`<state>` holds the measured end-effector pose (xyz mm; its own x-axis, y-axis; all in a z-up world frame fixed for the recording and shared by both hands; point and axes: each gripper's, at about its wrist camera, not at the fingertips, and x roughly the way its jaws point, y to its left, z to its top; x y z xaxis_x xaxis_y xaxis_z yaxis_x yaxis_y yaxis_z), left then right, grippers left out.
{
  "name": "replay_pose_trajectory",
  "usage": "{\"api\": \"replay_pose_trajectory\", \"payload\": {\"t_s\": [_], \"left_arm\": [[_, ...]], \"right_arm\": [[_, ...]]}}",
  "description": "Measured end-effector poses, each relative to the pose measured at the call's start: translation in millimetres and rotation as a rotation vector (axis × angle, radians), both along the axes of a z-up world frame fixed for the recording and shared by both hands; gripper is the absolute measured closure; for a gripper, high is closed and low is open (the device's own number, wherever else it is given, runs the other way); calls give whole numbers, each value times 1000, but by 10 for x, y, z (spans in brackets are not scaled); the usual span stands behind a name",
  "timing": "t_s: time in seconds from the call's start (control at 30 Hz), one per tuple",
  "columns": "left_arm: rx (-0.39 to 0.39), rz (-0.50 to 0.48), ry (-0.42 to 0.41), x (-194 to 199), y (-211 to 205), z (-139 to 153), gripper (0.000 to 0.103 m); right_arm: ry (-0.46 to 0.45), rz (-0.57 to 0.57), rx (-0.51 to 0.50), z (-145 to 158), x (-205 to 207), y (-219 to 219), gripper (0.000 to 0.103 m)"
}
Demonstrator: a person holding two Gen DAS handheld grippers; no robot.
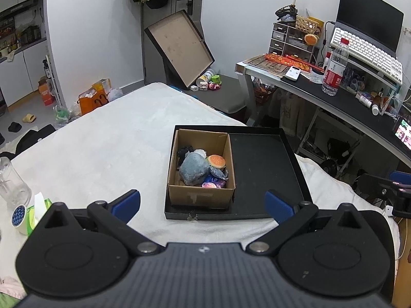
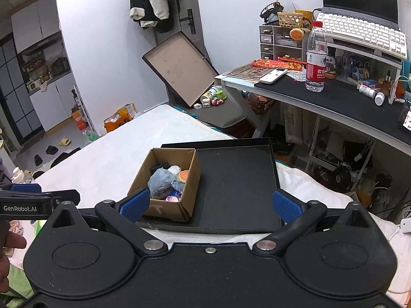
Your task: Organize soft objects
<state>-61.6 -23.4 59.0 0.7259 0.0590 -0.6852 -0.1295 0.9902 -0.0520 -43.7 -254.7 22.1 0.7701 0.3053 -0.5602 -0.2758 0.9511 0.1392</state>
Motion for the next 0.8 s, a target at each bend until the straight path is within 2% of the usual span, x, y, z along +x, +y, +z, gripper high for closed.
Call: {"api": "replay_pose_trajectory", "payload": {"t_s": [0.8], "left_arm": [[13, -3, -6, -58, -66, 38, 1]], "right_arm": [[-3, -5, 19, -3, -71, -74, 0]]}}
